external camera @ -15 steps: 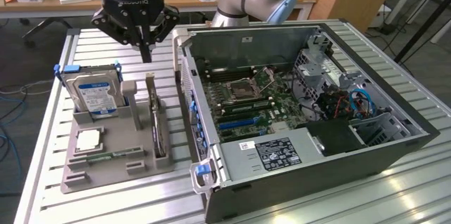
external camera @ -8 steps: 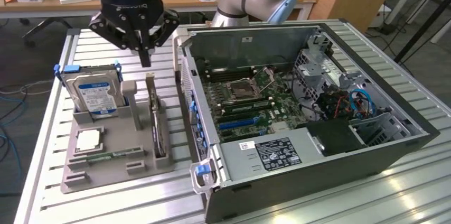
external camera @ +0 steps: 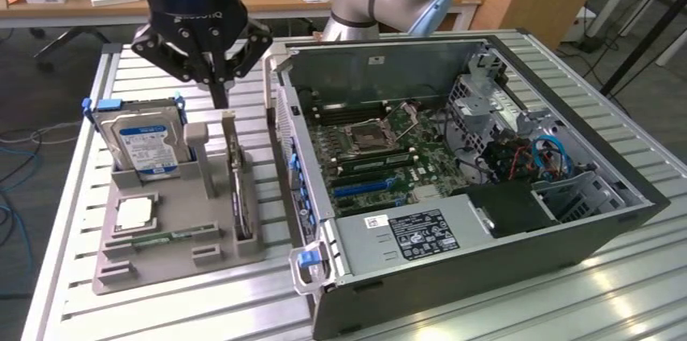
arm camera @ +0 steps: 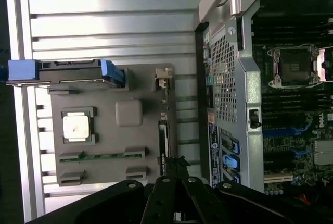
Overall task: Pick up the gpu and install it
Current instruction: 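Reach for the gpu, then pick up the gpu and move the gpu toward the slot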
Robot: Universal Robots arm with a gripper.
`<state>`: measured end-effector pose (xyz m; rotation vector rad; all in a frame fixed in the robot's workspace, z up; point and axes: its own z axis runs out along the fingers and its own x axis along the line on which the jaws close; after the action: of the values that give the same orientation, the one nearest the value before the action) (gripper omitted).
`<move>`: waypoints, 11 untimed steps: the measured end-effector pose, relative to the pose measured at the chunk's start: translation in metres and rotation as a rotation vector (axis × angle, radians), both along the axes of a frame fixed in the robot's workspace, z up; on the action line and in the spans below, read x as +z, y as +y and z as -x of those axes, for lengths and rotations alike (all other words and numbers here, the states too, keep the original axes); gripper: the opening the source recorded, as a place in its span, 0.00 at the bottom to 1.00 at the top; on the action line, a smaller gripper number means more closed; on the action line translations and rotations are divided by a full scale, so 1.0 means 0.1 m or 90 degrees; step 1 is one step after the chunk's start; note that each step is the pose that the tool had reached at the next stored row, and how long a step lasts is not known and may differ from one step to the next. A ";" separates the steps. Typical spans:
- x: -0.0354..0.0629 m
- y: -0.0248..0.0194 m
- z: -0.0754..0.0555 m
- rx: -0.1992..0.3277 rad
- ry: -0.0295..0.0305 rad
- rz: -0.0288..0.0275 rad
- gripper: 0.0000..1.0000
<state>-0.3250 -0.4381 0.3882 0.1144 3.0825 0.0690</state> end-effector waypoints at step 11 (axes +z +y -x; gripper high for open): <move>0.000 -0.013 0.00 0.000 0.0000 0.0000 0.10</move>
<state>-0.3255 -0.4394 0.3882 0.1144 3.0825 0.0690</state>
